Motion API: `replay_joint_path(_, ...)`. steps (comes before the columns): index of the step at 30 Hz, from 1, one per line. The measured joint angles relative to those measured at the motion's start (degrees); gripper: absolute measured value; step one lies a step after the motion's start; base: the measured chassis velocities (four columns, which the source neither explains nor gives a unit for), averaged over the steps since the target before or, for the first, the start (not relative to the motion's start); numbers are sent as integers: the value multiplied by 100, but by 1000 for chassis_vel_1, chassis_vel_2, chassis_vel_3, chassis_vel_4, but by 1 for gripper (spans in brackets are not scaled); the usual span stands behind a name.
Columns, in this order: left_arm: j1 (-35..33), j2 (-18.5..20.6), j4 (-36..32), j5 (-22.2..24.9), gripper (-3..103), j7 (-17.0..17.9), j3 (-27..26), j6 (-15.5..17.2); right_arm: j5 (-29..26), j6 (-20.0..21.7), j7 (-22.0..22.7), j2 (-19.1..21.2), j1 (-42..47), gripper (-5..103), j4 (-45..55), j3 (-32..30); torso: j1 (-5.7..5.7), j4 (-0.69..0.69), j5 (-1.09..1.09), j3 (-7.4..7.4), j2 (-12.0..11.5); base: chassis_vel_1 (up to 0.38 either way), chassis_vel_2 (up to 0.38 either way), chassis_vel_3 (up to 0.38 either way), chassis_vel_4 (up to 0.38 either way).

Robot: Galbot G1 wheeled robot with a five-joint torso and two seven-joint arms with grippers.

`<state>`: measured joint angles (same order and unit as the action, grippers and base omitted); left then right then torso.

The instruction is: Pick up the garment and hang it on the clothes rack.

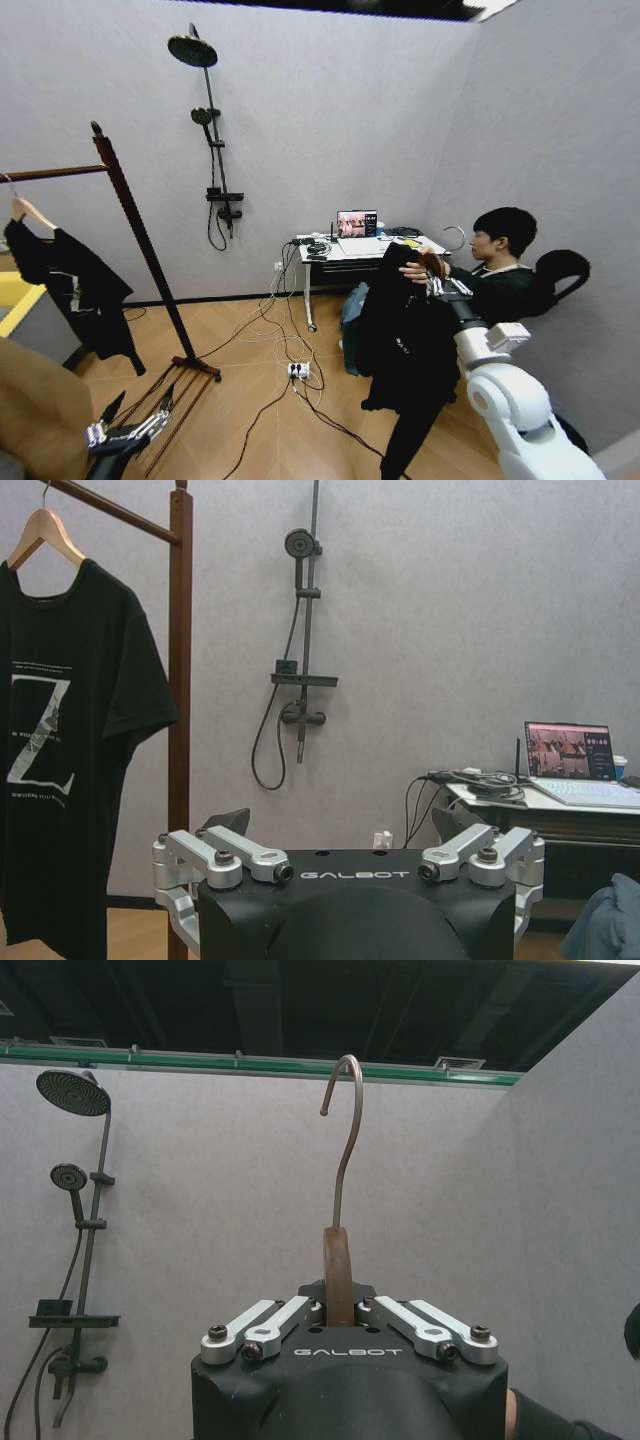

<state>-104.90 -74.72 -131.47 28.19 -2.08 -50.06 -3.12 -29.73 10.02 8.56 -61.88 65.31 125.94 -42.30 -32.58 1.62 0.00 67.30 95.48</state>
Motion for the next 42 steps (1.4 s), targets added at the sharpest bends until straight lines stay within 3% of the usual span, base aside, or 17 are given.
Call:
replay_joint_path(18,0,0,0,0,100,0,0,0,14,-43,-74,-59,63,9,15,33,1,1,0,0,2,0,0,0,0)
replay_joint_path(30,0,0,0,0,100,0,0,0,15,-51,-126,-119,65,9,-20,93,1,0,2,0,1,-134,134,141,-134)
replay_joint_path(42,1,0,0,0,100,1,0,0,132,-407,-538,-96,106,9,-226,438,-5,0,0,2,-3,-119,129,126,-117)
